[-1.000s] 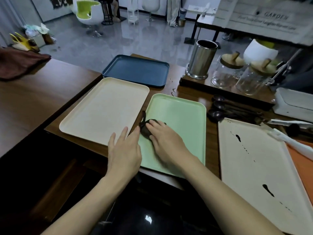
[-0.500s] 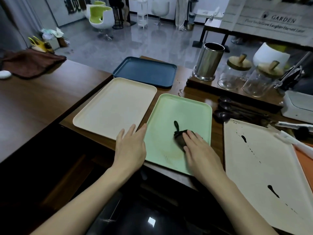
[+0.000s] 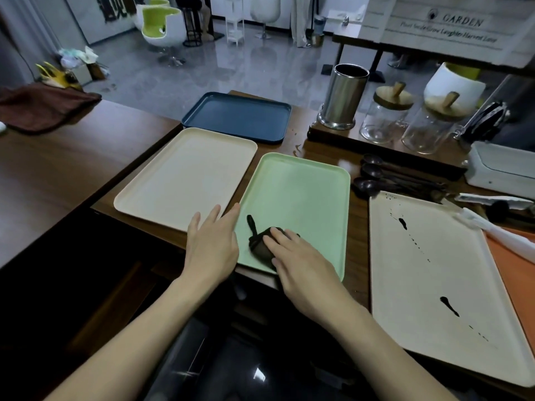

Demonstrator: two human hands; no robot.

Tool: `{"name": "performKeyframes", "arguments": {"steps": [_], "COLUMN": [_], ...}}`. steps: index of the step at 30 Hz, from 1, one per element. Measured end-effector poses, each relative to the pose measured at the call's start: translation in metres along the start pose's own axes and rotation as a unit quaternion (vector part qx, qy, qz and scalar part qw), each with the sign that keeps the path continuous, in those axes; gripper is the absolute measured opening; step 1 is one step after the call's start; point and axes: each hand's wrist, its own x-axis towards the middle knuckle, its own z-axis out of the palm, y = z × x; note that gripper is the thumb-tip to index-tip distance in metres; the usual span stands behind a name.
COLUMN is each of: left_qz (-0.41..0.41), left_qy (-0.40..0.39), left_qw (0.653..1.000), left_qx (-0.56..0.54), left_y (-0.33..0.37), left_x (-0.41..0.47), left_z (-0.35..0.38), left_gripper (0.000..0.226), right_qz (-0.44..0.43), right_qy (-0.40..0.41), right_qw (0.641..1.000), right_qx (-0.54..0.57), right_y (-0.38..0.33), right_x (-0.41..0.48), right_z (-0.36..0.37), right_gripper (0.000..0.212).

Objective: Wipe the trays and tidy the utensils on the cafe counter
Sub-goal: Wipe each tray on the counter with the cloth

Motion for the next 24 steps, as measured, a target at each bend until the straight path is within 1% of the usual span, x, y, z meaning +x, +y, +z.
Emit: {"name": "performKeyframes", "arguments": {"steps": [5,7,9,11,12,14,15,16,17,19,21,22,24], "left_qz": [0.000,0.004,0.010,0.008,0.007,0.012,0.024,0.046,0.071,0.111,0.139,0.148,0.154], "left_qy": [-0.005,-0.007,-0.010,-0.020,-0.025,-0.031,-0.026,-0.014,0.005,0.032,0.026,0.015,-0.003], "left_qw": [1.000,1.000,1.000,1.000,1.000,0.999,0.999,0.999,0.997,0.993,0.990,0.989,0.988], "left_qx": [-0.004,-0.002,-0.002,-0.003,-0.004,-0.002,0.003,0.011,0.017,-0.003,-0.025,-0.027,-0.028], "left_y": [0.000,-0.001,-0.001,-0.002,-0.002,-0.003,-0.003,-0.002,0.001,0.009,0.022,0.028,0.036], "left_x": [0.001,0.002,0.002,0.002,0.003,0.004,0.004,0.004,0.003,0.000,-0.004,-0.006,-0.007], "left_z": [0.001,0.002,0.001,0.000,0.000,-0.001,-0.001,-0.001,-0.002,-0.005,-0.008,-0.009,-0.009], "left_gripper": [0.058,0.059,0.060,0.059,0.058,0.052,0.048,0.045,0.042,0.041,0.044,0.047,0.052], "right_qz": [0.072,0.090,0.104,0.116,0.123,0.135,0.142,0.145,0.141,0.118,0.104,0.096,0.081], "right_qy": [0.051,0.049,0.039,0.011,-0.005,0.001,0.012,0.020,0.020,-0.011,-0.044,-0.044,-0.006], "right_qw": [0.995,0.993,0.993,0.992,0.986,0.961,0.952,0.952,0.960,0.979,0.988,0.991,0.996], "right_qx": [-0.039,-0.053,-0.031,0.050,0.115,0.242,0.270,0.268,0.241,0.166,0.109,0.082,0.048], "right_y": [0.039,0.036,0.025,0.013,0.011,0.019,0.027,0.036,0.045,0.055,0.054,0.053,0.051], "right_x": [-0.010,0.005,0.024,0.038,0.040,0.033,0.027,0.020,0.013,0.005,0.004,0.004,0.007], "right_z": [-0.008,-0.008,-0.006,-0.008,-0.013,-0.026,-0.032,-0.038,-0.042,-0.047,-0.049,-0.049,-0.046], "right_gripper": [0.046,0.046,0.049,0.053,0.055,0.055,0.055,0.055,0.054,0.051,0.053,0.054,0.052]}}
